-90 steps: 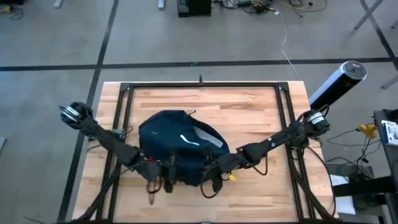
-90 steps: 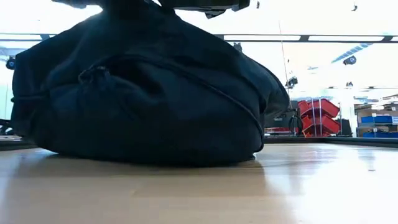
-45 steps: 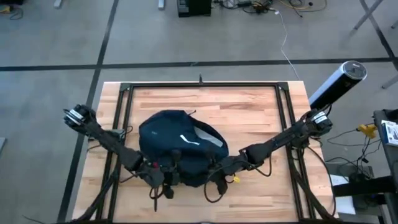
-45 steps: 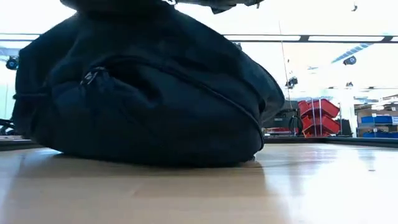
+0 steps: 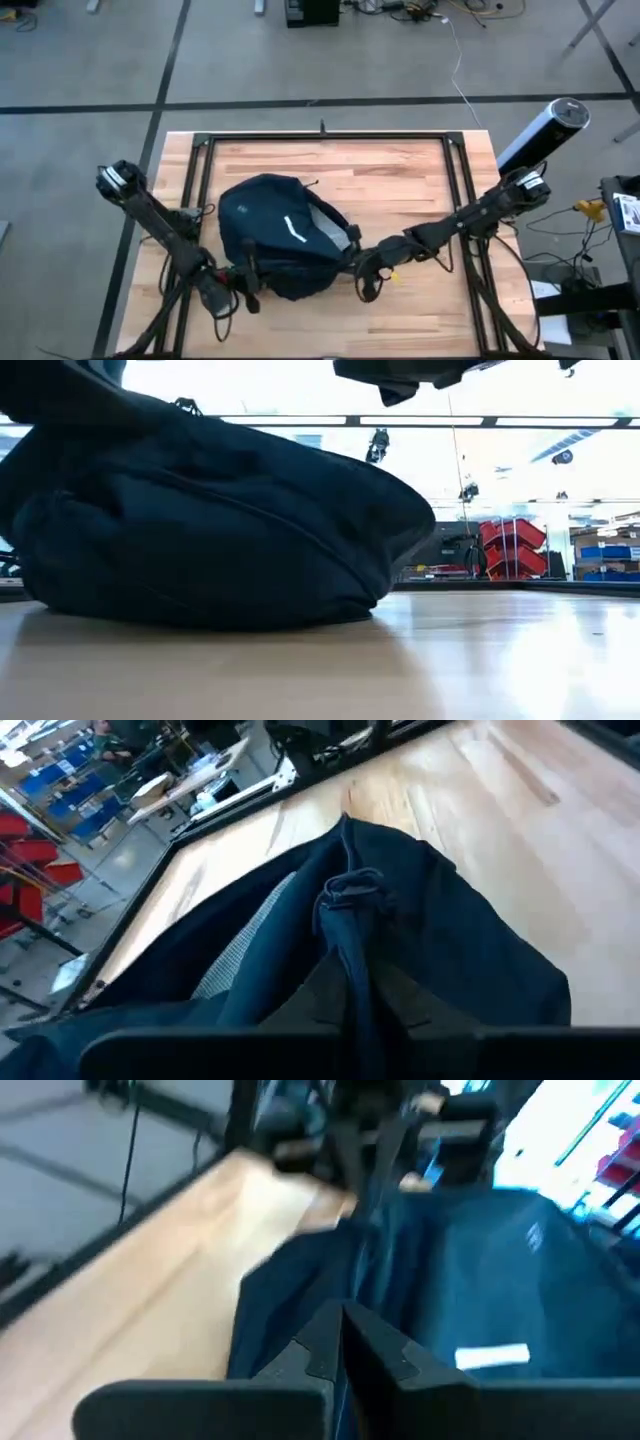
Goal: Unpack backpack
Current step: Close the blue backpack
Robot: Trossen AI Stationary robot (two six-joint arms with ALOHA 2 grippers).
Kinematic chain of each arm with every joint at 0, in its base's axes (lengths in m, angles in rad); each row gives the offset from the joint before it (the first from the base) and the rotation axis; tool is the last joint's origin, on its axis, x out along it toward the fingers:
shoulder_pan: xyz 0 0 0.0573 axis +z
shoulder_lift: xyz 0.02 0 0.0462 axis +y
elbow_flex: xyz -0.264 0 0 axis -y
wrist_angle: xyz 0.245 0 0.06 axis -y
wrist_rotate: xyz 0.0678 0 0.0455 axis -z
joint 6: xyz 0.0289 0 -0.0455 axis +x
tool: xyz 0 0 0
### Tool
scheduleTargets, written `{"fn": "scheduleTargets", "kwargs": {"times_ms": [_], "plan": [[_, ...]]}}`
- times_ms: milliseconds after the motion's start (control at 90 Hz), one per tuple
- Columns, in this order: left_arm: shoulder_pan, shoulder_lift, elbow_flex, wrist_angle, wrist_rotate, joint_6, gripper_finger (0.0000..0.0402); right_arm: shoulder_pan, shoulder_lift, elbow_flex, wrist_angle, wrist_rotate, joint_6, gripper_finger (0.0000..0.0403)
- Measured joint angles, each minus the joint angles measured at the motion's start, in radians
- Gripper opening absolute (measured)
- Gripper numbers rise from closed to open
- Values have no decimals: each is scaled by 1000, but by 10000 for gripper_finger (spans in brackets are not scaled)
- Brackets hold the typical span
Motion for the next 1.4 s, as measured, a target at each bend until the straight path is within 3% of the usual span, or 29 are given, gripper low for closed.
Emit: {"fn": "scheduleTargets", "kwargs": {"times_ms": [89, 211, 367, 489, 667, 1122, 1400], "plan": [[0, -19, -43, 127, 5, 58, 1, -9, 60, -1, 95, -10, -7, 1], [11, -19, -66, 209, 8, 108, 0, -21, 137, 69, 99, -10, 10, 13], [43, -14, -66, 242, 44, 106, 0, -6, 226, 193, 20, 6, -77, 84], [56, -15, -66, 260, 93, 105, 0, 1, 264, 278, -29, 79, -202, 145], [56, -15, -66, 264, 104, 104, 0, -1, 334, 339, -54, 207, -359, 190], [58, -4, -69, 266, 127, 72, 0, 4, 391, 436, -26, 306, -619, 164], [58, -1, -81, 265, 130, 42, 0, 2, 391, 437, 7, 263, -645, 137]]}}
